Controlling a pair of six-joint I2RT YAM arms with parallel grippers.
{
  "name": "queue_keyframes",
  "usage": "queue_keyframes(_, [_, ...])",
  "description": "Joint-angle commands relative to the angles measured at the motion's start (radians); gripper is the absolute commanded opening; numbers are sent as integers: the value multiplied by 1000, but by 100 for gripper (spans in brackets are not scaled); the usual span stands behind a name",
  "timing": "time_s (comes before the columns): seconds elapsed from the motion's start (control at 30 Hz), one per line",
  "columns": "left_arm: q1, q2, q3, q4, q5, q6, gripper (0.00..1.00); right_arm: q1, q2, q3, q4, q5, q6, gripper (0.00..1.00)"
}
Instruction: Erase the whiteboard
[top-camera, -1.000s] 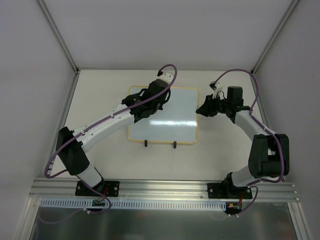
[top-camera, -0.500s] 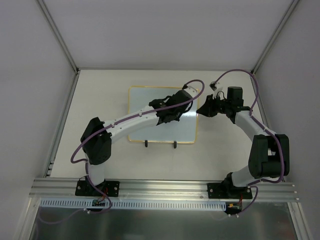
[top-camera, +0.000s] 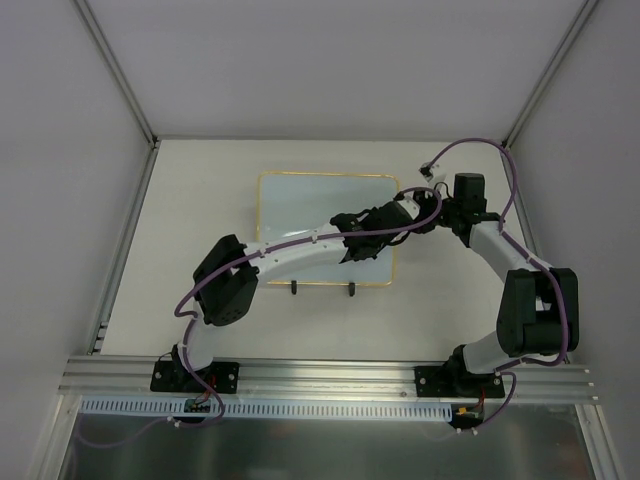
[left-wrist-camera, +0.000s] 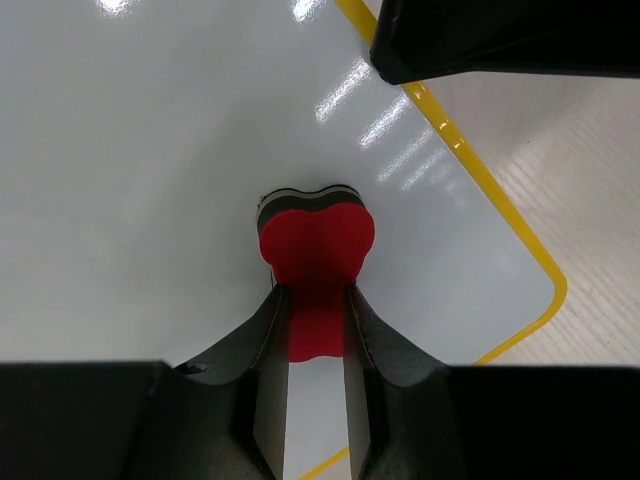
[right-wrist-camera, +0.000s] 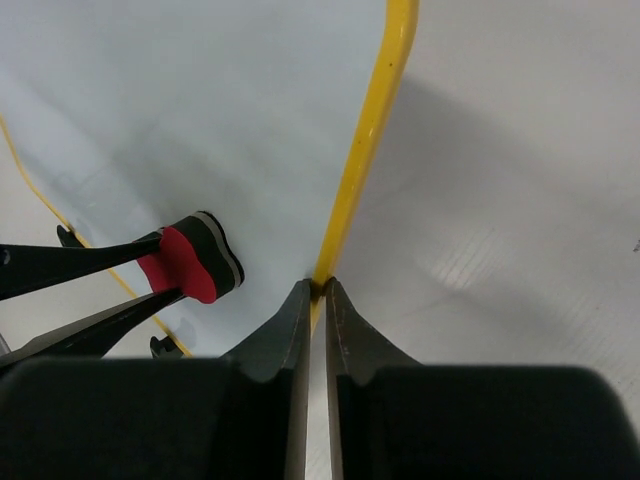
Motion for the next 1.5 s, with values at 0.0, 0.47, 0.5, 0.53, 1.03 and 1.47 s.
queue_keyframes(0.0, [11,34,5,-10,-41,21,0,9,-23,-1,8,-6,-25,4])
queue_keyframes(0.47, [89,-26,11,-18,-160,50,0,9,-33,-2,6,-3,-28,3])
queue_keyframes(0.5, [91,-26,13,-19,-165,48,0,9,-31,-4,8,-3,-28,3])
queue_keyframes(0.53, [91,-29,13,-18,-168,47,0,9,-31,-4,8,-3,-28,3])
queue_keyframes(1.03, [71,-52,-4,-18,-139,19,0,9,-57,-31,6,32,-28,17])
queue_keyframes(1.47, [63,-75,-19,-16,-126,-23,0,-21,72,41,8,-141,-17,51])
